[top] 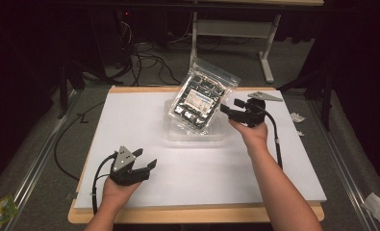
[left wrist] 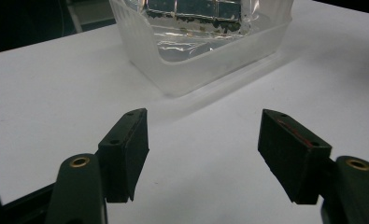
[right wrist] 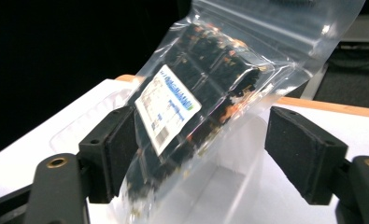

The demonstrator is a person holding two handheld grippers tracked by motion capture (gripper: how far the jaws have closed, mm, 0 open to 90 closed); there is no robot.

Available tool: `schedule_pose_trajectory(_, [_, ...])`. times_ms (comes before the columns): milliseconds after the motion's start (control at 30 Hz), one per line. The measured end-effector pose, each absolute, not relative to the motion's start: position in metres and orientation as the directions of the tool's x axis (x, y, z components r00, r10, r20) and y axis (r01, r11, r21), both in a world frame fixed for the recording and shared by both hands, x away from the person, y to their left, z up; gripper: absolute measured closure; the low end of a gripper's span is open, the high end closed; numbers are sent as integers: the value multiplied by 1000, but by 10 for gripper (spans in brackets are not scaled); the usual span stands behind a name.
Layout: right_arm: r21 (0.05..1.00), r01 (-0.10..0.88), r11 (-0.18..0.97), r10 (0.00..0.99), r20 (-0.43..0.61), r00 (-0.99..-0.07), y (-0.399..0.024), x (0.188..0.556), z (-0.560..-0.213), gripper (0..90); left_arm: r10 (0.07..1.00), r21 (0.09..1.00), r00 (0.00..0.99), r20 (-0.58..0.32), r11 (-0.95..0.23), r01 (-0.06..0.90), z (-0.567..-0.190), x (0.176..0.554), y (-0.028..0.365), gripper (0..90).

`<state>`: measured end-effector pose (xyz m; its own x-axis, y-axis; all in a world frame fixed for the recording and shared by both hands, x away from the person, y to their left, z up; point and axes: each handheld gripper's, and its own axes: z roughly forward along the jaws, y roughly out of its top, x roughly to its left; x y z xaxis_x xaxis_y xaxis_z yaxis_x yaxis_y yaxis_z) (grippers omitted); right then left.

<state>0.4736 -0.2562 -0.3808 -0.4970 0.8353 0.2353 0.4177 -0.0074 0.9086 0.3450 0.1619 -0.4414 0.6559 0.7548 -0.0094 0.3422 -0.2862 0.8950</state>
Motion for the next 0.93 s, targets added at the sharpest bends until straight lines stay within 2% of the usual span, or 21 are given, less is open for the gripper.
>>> schedule_pose_trajectory(233, [920,391,18,824,208,-527,-276,436,-378,215,764,891,646,-8,-287,351,-442,345,161,339])
schedule_pose_trajectory(367, [929,369,25,821,192,-538,-292,408,-378,194,762,891,648,1,-294,345,-442,345,159,340])
schedule_pose_trajectory(400, [933,357,39,824,172,-540,-301,390,-381,180,764,890,645,1,-295,347,-443,345,159,339])
schedule_pose_trajectory(433, [933,357,39,824,172,-540,-301,390,-381,180,764,890,645,1,-295,347,-443,345,159,339])
schedule_pose_trajectory(567, [929,361,81,839,132,-528,-325,343,-400,154,763,894,646,1,-291,342,-441,343,161,339])
schedule_pose_trajectory(667, [941,328,78,861,103,-499,-339,314,-415,148,762,898,647,-8,-280,341,-440,340,162,338])
schedule_pose_trajectory(733, [937,346,50,860,135,-493,-346,305,-426,116,765,900,644,-16,-269,343,-439,340,161,338])
schedule_pose_trajectory(833, [926,370,81,865,119,-487,-348,304,-429,108,770,900,637,-19,-265,346,-439,341,160,338])
schedule_pose_trajectory(933, [922,384,49,856,160,-492,-352,307,-432,102,773,895,634,-22,-267,357,-441,343,157,338])
